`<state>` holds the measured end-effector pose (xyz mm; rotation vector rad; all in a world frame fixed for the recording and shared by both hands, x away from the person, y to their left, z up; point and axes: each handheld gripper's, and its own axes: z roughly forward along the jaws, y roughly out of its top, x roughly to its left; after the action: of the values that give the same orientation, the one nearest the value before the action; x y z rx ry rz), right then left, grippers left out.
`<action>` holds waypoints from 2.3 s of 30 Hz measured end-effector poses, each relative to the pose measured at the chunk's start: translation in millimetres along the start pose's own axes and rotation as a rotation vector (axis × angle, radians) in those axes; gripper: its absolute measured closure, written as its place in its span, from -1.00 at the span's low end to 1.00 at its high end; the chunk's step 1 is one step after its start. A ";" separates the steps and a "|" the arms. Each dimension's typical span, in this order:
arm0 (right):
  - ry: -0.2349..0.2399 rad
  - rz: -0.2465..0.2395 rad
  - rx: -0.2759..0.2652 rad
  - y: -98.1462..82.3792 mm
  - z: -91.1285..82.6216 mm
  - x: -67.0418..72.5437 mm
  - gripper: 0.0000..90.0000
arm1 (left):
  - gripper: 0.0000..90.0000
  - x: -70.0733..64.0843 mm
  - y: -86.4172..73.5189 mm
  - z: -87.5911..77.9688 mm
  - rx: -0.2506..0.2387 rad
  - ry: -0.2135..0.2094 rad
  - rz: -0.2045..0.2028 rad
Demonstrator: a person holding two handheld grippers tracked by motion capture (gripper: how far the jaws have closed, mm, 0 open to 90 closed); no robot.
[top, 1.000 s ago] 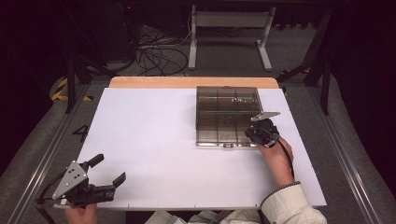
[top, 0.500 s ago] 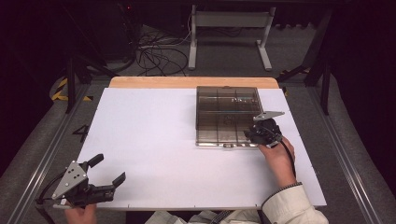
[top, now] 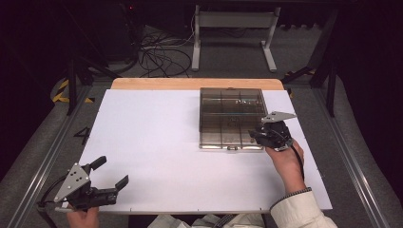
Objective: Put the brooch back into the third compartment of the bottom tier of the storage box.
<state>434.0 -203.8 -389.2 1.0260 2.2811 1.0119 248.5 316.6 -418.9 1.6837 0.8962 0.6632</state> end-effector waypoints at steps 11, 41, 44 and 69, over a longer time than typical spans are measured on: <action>0.019 -0.032 -0.045 3.0 -7.6 4.7 0.36 | -0.94 0.2 -0.4 -0.8 0.000 0.001 -0.005; 0.166 -0.090 -0.258 -19.9 -75.1 11.4 -1.00 | -0.94 -5.8 1.9 4.6 0.026 -0.009 0.030; 0.163 -0.084 -0.254 -27.1 -75.9 12.3 -1.00 | -0.94 -7.0 2.0 5.6 0.030 -0.011 0.031; 0.264 -0.075 -0.208 -92.9 -71.5 8.8 -1.00 | -0.94 -8.6 1.8 13.3 0.037 -0.011 0.039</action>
<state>341.2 -270.9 -415.8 0.7536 2.3343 1.3892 254.6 302.0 -420.8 1.7402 0.8747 0.6661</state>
